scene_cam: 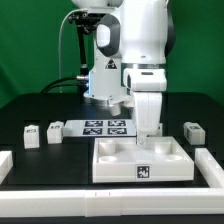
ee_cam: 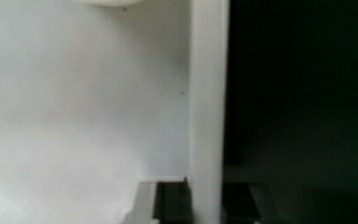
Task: Assemble one leg
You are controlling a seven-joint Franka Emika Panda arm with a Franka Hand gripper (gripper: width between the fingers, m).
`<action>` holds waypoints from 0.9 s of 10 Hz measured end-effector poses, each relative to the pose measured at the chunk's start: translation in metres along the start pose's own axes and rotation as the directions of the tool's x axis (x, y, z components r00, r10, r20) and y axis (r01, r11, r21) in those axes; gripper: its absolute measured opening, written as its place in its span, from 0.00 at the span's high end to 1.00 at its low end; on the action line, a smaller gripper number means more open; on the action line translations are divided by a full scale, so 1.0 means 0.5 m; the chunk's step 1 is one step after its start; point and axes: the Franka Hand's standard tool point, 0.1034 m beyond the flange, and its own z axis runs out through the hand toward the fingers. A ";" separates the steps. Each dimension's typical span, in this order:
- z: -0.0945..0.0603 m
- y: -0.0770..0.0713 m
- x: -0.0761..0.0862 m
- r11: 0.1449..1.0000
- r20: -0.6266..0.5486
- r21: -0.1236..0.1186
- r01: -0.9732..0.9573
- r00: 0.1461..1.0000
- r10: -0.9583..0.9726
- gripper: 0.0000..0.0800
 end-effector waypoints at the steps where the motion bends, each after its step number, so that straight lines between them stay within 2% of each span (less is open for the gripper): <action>1: 0.001 0.015 0.024 1.000 0.003 -0.004 -0.010 1.000 0.010 0.92; 3: 0.002 0.037 0.052 1.000 0.001 -0.018 -0.011 1.000 0.011 0.92; 9: 0.005 0.071 0.056 0.999 0.005 -0.031 -0.010 1.000 0.010 0.92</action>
Offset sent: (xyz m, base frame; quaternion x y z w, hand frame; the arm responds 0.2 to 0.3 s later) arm 0.0103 0.0031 -0.0178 -0.0078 -0.0301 0.0156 0.9994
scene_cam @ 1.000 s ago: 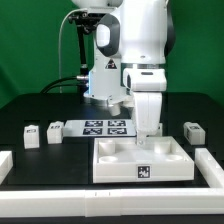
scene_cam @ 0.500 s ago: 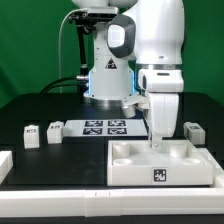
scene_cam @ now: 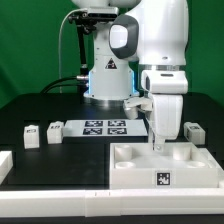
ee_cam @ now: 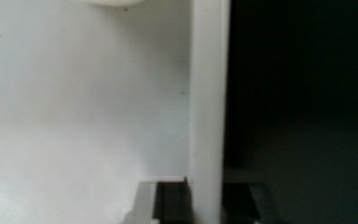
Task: Assemble one leg
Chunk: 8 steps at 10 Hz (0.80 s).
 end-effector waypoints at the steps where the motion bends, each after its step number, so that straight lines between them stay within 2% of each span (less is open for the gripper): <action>1: 0.000 0.002 -0.003 1.000 -0.002 -0.004 0.005 1.000 -0.005 0.92; 3: 0.001 0.003 -0.008 1.000 -0.003 -0.006 0.002 1.000 -0.002 0.92; 4: 0.001 0.003 -0.008 1.000 -0.003 -0.006 0.002 1.000 -0.002 0.78; 5: 0.001 0.003 -0.008 1.000 -0.003 -0.006 0.002 1.000 -0.002 0.78; 6: 0.001 0.003 -0.008 1.000 -0.003 -0.006 0.002 1.000 -0.002 0.50; 7: 0.001 0.003 -0.008 1.000 -0.003 -0.006 0.002 1.000 -0.002 0.50; 8: 0.001 0.003 -0.008 1.000 -0.003 -0.006 0.002 1.000 -0.002 0.27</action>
Offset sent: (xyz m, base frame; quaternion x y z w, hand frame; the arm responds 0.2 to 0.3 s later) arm 0.0000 0.0000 0.0000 0.0000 0.0000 0.0000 1.0000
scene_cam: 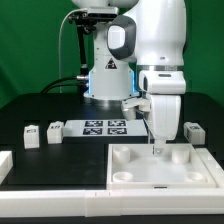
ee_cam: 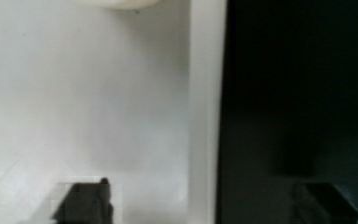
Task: Assemble one leg
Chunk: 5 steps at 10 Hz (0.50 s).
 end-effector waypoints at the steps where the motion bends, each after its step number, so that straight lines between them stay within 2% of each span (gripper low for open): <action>1: 0.000 0.000 0.000 1.000 0.000 0.000 0.000 1.000 0.000 0.21; 5: 0.000 0.000 0.000 1.000 0.000 0.000 0.000 1.000 0.000 0.19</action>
Offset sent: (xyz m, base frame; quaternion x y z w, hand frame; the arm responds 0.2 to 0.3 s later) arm 0.0000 0.0000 0.0000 0.0000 0.0000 0.0000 1.0000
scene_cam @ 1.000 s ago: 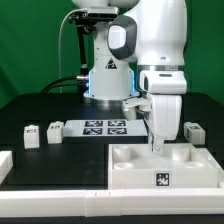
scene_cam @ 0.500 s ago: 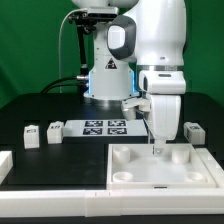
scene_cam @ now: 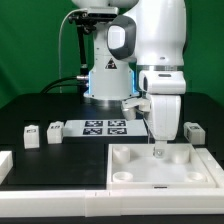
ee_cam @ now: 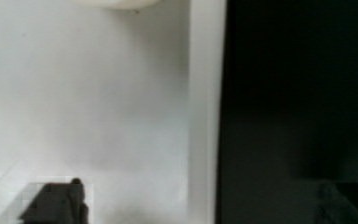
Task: Assemble one leg
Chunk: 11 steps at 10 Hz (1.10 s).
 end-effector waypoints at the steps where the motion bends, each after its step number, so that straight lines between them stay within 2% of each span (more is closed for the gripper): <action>1: 0.000 0.000 0.000 1.000 0.000 0.000 0.000 1.000 0.000 0.19; 3: -0.002 -0.001 0.002 1.000 -0.002 -0.003 -0.011 1.000 0.011 0.19; 4: -0.023 -0.012 0.014 0.997 -0.016 -0.017 -0.069 0.997 0.069 0.19; 7: -0.085 -0.041 0.046 0.987 -0.033 -0.034 -0.156 0.987 0.155 0.19; 8: -0.096 -0.046 0.053 0.984 -0.038 -0.038 -0.176 0.984 0.174 0.19; 10: -0.086 -0.046 0.049 0.981 -0.035 -0.031 -0.191 0.981 0.190 0.19; 11: -0.086 -0.046 0.049 0.962 -0.039 -0.025 -0.271 0.962 0.270 0.19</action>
Offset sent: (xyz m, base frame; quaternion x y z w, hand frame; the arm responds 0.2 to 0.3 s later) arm -0.0305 -0.0006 0.0332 -0.0546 -0.0102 0.1069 0.9927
